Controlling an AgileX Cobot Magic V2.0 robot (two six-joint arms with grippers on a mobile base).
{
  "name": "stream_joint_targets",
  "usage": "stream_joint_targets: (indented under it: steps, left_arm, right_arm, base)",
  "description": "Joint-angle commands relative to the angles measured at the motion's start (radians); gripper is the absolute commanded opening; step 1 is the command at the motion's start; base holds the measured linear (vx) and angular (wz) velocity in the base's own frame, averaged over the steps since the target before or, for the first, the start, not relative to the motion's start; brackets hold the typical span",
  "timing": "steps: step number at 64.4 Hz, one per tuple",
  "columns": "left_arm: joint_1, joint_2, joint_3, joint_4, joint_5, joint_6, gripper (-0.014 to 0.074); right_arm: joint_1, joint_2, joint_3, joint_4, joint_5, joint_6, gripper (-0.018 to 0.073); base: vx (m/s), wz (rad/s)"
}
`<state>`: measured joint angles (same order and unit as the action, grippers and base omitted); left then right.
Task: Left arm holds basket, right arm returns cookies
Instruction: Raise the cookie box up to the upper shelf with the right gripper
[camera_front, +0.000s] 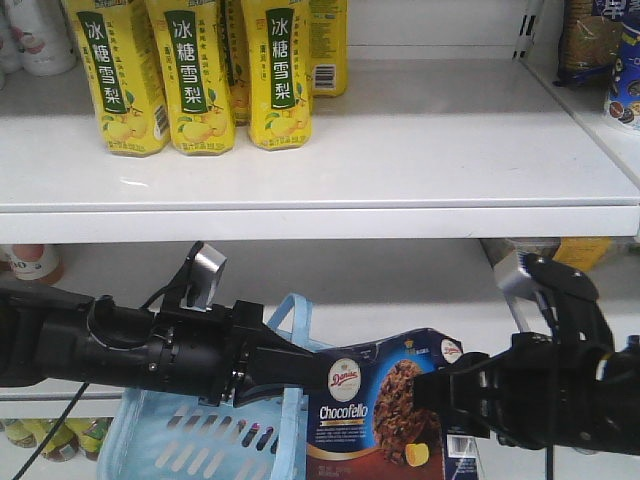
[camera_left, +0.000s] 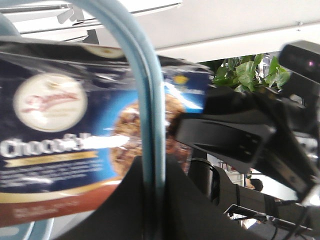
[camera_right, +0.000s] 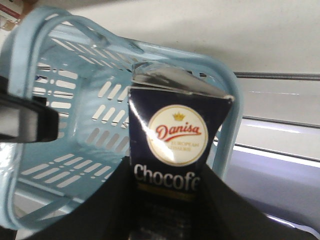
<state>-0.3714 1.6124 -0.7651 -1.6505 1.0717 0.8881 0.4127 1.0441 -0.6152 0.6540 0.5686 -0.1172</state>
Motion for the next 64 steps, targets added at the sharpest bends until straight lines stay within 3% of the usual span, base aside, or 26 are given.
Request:
stream_joint_targets:
  steps: [1,22,44,55,64]
  left_arm:
    - [0.0,-0.046,-0.034,-0.083,0.055,0.034,-0.0006]
    - [0.0,-0.046,-0.034,-0.083,0.055,0.034,-0.0006]
    - [0.0,-0.046,-0.034,-0.083,0.055,0.034,-0.0006]
    - [0.0,-0.046,-0.034,-0.083,0.055,0.034,-0.0006]
    - [0.0,-0.046,-0.034,-0.083,0.055,0.034,-0.0006]
  right_arm:
    - [-0.029,-0.09,-0.029,-0.002,0.011,0.019,0.0204]
    - [-0.152,-0.367,-0.032,-0.101,0.135,0.091,0.0205]
    - [-0.161,-0.57,-0.139,-0.164,0.119,0.11,0.0205]
    - [-0.161,-0.577,-0.286,-0.304,0.094,0.11,0.0205]
    - [-0.161,-0.57,-0.323,-0.476,-0.059,0.154,0.0205]
  base:
    - [0.0,0.0]
    - [0.0,0.0]
    - [0.0,0.0]
    - [0.0,0.0]
    - [0.0,0.0]
